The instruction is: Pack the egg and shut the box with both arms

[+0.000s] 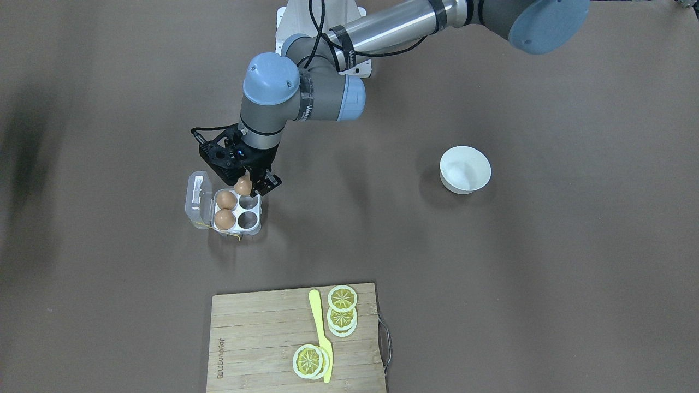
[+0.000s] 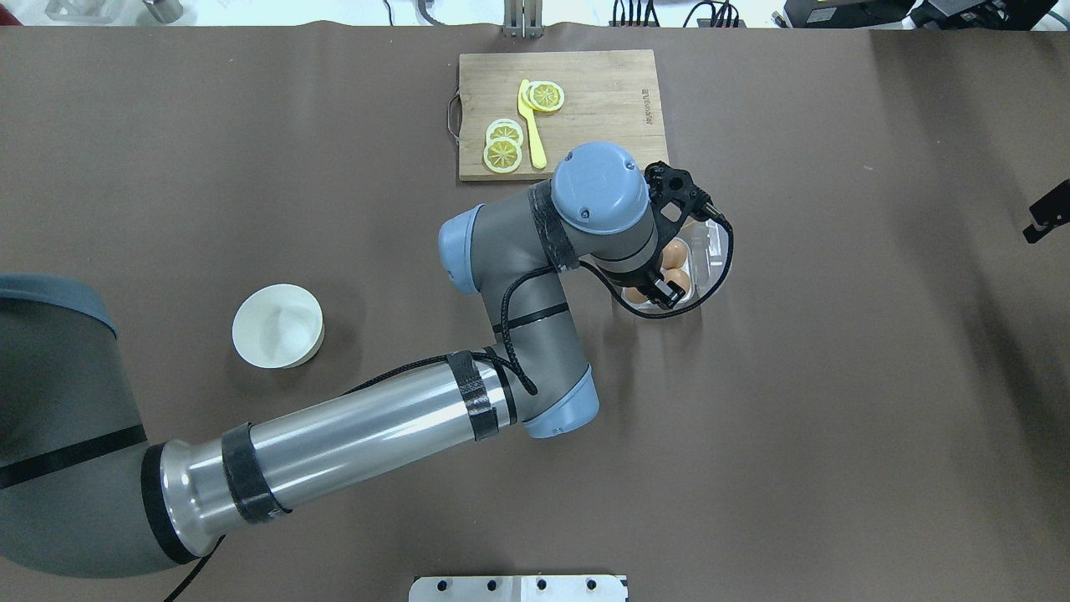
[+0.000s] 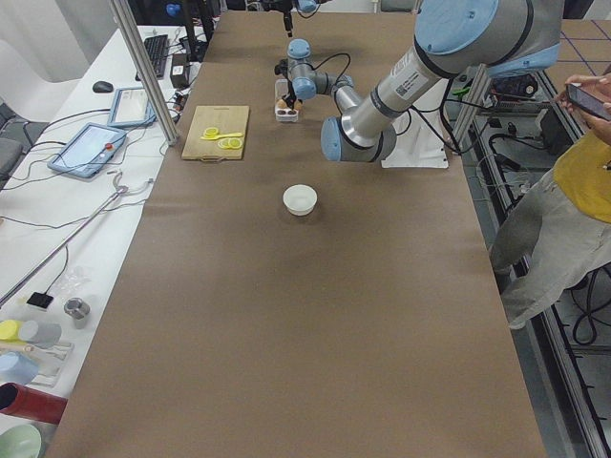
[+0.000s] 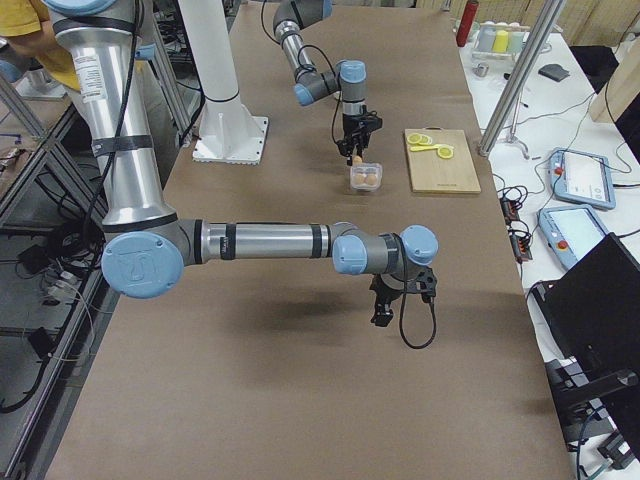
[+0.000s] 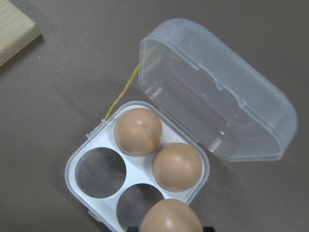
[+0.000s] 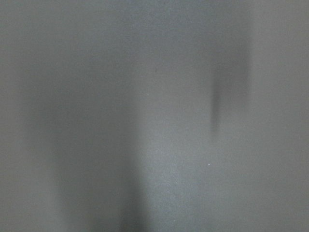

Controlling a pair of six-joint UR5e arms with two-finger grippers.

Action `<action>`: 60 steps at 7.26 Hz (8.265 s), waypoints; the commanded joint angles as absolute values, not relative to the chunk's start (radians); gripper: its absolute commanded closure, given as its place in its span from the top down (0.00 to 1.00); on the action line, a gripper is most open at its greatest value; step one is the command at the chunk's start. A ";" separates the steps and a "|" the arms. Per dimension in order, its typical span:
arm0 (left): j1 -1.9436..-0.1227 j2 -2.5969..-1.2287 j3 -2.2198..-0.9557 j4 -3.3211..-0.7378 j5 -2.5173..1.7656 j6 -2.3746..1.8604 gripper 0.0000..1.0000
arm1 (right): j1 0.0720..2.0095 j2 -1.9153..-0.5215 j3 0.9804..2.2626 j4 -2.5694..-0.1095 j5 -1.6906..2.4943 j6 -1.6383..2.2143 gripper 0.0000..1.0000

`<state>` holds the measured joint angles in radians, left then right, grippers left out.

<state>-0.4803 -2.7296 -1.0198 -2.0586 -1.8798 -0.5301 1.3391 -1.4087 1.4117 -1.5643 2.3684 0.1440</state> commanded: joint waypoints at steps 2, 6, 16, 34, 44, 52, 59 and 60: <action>-0.482 -2.734 -1.009 -2.079 -1.861 -0.545 0.36 | 1.339 -1.410 1.404 -1.563 2.368 0.141 1.00; -0.482 -2.746 -0.973 -2.079 -1.813 -0.568 0.36 | 1.339 -1.410 1.402 -1.563 2.368 0.141 1.00; -0.476 -2.758 -0.957 -2.105 -1.809 -0.581 0.64 | 1.335 -1.408 1.399 -1.563 2.370 0.141 1.00; -0.802 -2.071 -1.917 -1.467 -2.175 -0.440 0.97 | 1.246 -1.341 1.401 -1.456 2.762 0.193 0.45; -1.127 -1.539 -2.071 -1.498 -2.209 -0.014 0.97 | 1.032 -1.157 1.355 -1.393 2.944 0.271 0.09; -1.150 -1.135 -1.932 -2.162 -2.206 -0.067 0.98 | 0.993 -1.032 1.229 -1.393 2.945 0.273 0.08; -1.231 -1.101 -1.586 -2.577 -2.379 -0.176 0.97 | 0.960 -1.012 1.224 -1.393 2.976 0.275 0.09; -1.241 -1.097 -1.574 -2.580 -2.420 -0.173 0.98 | 0.957 -1.000 1.223 -1.396 2.976 0.284 0.09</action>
<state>-1.2176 -1.1001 -1.5977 -2.5661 -2.3758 -0.1759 0.9595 -1.0110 1.2236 -1.3936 2.9754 0.2767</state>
